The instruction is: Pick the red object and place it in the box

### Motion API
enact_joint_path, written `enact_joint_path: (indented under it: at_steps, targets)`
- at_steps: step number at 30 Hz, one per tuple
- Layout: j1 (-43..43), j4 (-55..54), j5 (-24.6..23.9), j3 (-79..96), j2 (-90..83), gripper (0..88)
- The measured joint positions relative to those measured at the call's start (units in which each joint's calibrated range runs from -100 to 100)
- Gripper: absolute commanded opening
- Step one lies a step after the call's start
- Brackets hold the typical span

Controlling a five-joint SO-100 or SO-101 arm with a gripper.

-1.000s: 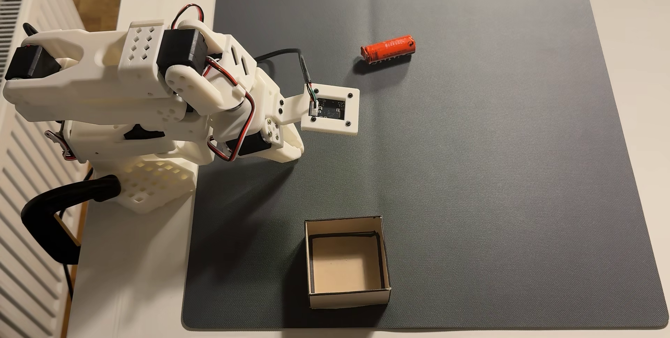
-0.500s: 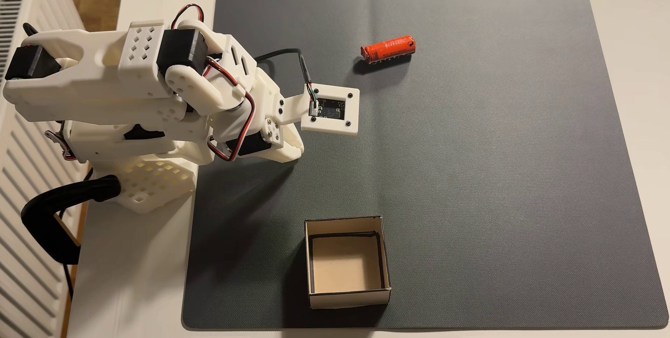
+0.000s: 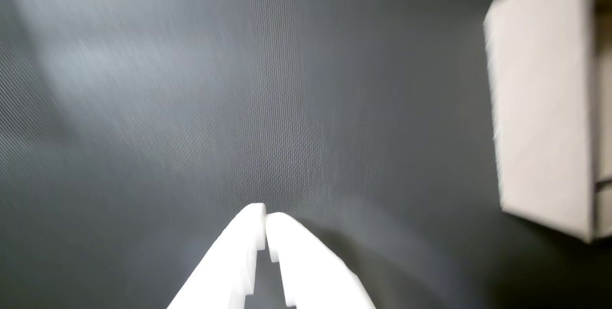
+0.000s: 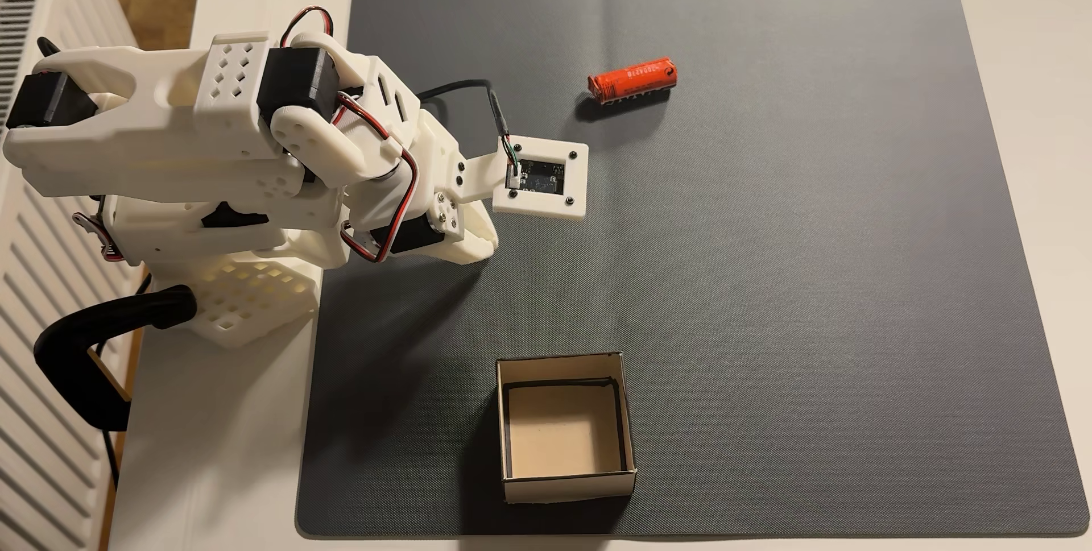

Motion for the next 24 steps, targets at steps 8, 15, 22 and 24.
enact_joint_path:
  at_steps: [8,15,22,24]
  targets:
    - [-7.94,-24.26,-0.05,0.00,0.00,0.7]
    - [-18.04,-40.61,-3.29,0.00,0.09,0.8]
    - [-24.87,-38.70,-7.88,0.00,0.52,0.8]
    - [-25.02,-37.74,-7.93,0.00,0.52,0.8]
